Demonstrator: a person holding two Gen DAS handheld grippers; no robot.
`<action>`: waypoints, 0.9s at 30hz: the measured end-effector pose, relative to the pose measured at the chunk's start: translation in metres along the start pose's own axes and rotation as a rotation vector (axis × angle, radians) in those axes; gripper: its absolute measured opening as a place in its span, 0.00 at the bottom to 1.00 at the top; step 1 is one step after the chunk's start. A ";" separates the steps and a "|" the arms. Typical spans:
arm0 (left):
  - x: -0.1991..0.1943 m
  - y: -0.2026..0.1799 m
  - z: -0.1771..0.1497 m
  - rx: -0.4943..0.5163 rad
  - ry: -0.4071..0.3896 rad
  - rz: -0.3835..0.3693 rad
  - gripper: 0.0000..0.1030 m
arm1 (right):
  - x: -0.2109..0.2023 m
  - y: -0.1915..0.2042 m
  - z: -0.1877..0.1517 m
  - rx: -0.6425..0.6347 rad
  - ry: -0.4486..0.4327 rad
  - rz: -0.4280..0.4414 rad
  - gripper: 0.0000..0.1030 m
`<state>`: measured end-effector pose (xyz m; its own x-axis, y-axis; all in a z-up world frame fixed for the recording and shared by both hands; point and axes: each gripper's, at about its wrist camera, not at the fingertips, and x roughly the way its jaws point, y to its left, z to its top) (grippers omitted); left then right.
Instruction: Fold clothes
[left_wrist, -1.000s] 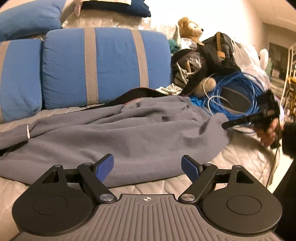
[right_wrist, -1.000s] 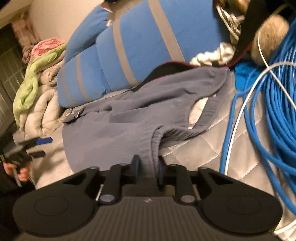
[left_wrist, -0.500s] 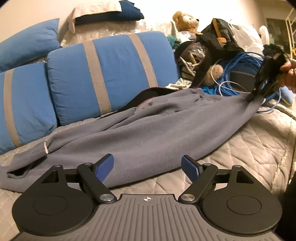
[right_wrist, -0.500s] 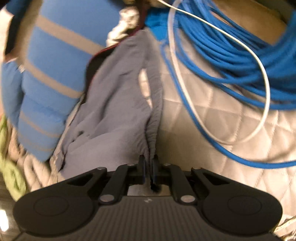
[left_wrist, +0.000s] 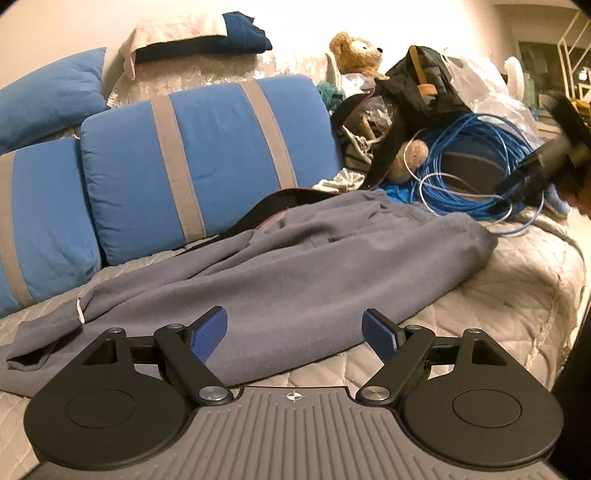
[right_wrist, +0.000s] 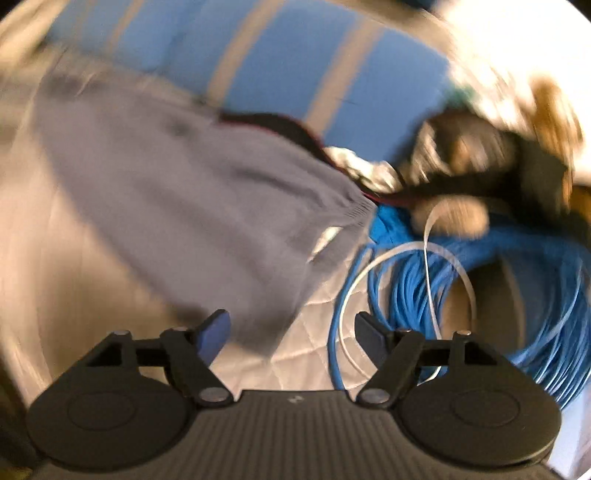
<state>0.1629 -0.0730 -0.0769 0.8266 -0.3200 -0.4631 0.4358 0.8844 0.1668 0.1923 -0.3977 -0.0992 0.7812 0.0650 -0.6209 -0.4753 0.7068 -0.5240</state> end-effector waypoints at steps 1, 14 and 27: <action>-0.001 0.001 0.001 -0.005 -0.005 -0.001 0.77 | 0.001 0.011 -0.001 -0.034 -0.002 -0.007 0.81; -0.009 0.010 0.004 -0.058 -0.029 0.010 0.78 | 0.034 0.066 0.026 -0.289 -0.053 -0.063 0.85; -0.015 0.045 -0.023 -0.117 0.003 0.037 0.78 | 0.059 0.086 0.004 -0.654 -0.038 -0.380 0.81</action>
<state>0.1625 -0.0207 -0.0823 0.8403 -0.2851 -0.4610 0.3601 0.9293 0.0817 0.1988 -0.3304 -0.1789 0.9471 -0.0669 -0.3139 -0.3043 0.1238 -0.9445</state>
